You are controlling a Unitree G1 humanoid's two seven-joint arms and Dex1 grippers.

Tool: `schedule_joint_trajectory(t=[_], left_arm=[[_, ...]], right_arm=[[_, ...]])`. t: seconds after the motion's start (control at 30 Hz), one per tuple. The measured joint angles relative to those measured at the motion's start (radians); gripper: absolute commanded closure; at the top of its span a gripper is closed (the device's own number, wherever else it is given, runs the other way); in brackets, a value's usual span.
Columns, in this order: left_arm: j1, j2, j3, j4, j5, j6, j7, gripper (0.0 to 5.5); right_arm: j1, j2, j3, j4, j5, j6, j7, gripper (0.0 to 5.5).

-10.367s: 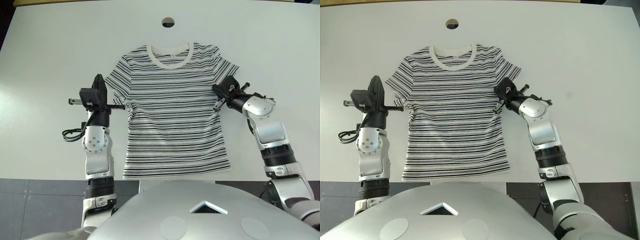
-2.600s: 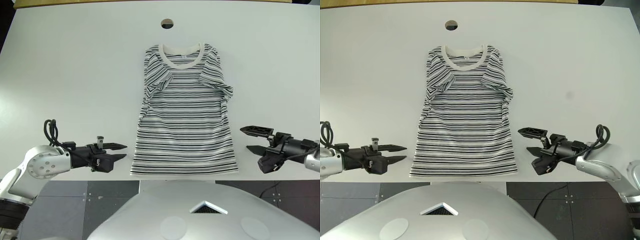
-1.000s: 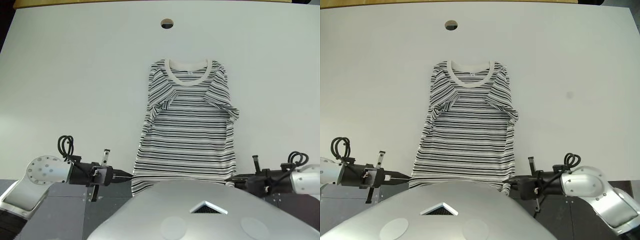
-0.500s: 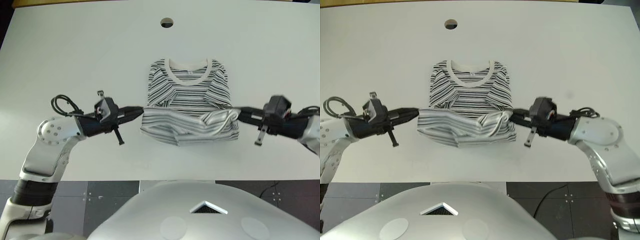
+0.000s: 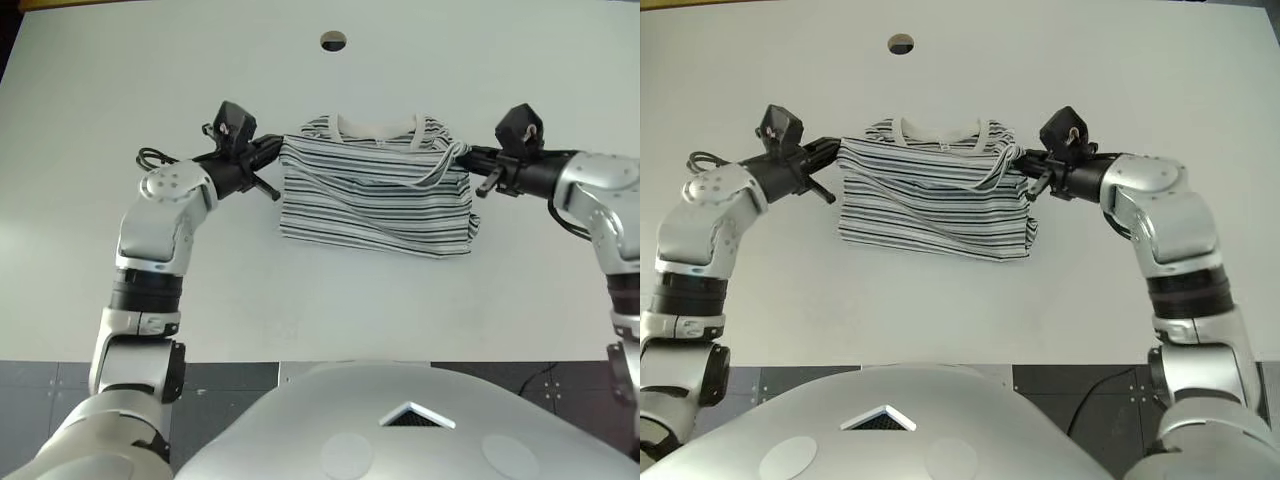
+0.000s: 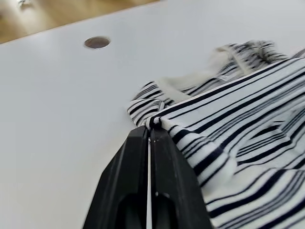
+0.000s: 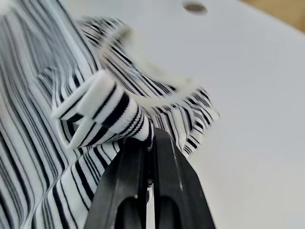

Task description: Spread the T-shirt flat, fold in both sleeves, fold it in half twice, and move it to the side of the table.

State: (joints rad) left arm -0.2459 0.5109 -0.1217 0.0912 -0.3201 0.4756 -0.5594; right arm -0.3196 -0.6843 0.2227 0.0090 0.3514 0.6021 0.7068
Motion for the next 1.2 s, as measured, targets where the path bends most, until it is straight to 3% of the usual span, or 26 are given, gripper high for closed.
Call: schedule_joint_trajectory(t=[0.17,0.27,0.47,0.67,0.73,0.87,1.0,1.2], left_arm=[[-0.090,-0.087,0.000,0.151,0.045,0.035,0.049,4.72],[-0.133,-0.155,0.044,0.224,0.019,0.069,0.070,4.72],[-0.249,-0.238,0.232,0.434,-0.059,0.124,0.178,4.72],[-0.280,-0.224,0.344,0.545,-0.046,0.022,0.261,4.72],[-0.268,-0.224,0.345,0.507,-0.030,-0.066,0.244,4.70],[-0.123,-0.244,0.273,0.146,-0.067,-0.195,0.062,5.22],[0.044,-0.234,0.037,-0.066,0.076,-0.239,-0.001,5.34],[0.187,-0.173,-0.221,-0.201,0.274,-0.261,-0.049,5.34]], right_arm=[[-0.099,0.091,0.000,0.244,-0.063,0.013,-0.010,4.24],[-0.123,0.152,-0.034,0.358,-0.072,0.014,-0.038,4.24],[-0.249,0.221,-0.210,0.582,-0.041,0.032,-0.143,4.24],[-0.255,0.223,-0.265,0.625,-0.060,-0.035,-0.166,4.24],[-0.238,0.219,-0.243,0.572,-0.104,-0.127,-0.156,4.54],[-0.105,0.206,-0.121,0.333,-0.227,-0.369,-0.090,5.39],[-0.007,0.191,0.002,0.145,-0.324,-0.546,-0.024,5.40],[0.082,0.166,0.084,0.059,-0.350,-0.630,0.103,5.40]])
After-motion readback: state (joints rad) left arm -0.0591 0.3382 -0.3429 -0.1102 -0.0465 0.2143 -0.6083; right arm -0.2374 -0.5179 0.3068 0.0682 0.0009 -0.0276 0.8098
